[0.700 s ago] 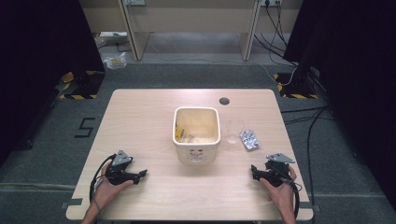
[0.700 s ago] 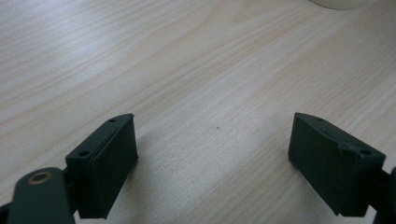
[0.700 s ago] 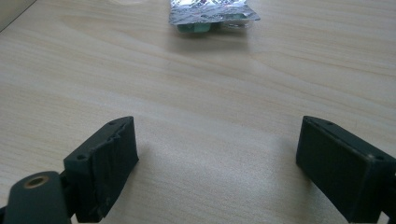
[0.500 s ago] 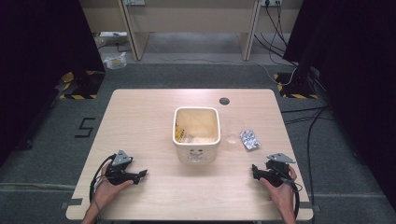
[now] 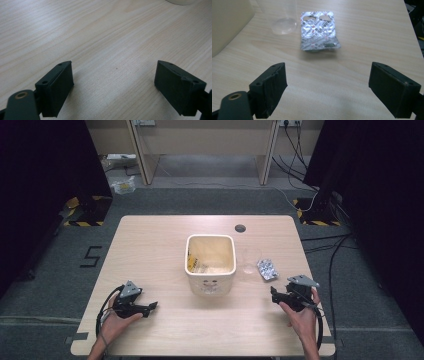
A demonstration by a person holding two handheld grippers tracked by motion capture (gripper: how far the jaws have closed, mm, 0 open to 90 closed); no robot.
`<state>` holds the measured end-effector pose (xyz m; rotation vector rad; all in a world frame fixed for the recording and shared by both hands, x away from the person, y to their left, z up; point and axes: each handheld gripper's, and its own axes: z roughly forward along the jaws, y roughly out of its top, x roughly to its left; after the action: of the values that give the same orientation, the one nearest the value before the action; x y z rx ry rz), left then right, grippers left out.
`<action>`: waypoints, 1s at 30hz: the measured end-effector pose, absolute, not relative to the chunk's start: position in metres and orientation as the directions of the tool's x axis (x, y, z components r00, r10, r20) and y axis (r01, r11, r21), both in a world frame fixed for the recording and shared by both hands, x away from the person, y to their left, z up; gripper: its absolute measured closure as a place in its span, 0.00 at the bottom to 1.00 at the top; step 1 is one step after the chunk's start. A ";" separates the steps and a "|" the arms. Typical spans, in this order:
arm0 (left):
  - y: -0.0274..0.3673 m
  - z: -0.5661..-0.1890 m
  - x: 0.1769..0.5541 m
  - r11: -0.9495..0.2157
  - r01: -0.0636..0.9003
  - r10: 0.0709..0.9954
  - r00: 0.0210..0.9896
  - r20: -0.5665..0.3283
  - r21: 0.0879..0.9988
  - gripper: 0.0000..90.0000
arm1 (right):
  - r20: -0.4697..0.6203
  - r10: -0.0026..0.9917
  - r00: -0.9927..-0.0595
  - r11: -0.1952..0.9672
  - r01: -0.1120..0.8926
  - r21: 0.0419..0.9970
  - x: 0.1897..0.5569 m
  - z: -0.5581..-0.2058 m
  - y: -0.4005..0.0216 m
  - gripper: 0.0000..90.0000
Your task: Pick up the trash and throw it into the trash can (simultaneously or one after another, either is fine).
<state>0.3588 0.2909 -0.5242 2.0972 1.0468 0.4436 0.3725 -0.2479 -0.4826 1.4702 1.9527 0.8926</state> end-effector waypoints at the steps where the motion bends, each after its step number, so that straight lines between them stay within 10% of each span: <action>1: 0.291 -0.524 0.359 -0.397 0.540 0.794 0.608 -0.018 0.742 0.16 | -0.019 0.964 -0.266 0.183 0.609 0.772 0.374 -0.482 -0.247 0.17; 30: 0.291 -0.524 0.359 -0.395 0.539 0.794 0.608 -0.019 0.744 0.16 | -0.048 0.952 -0.301 0.242 0.653 0.717 0.448 -0.489 -0.219 0.17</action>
<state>0.3588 0.2909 -0.5242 2.0975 1.0470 0.4432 0.4483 -0.2195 -0.4894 1.4623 2.0389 0.8218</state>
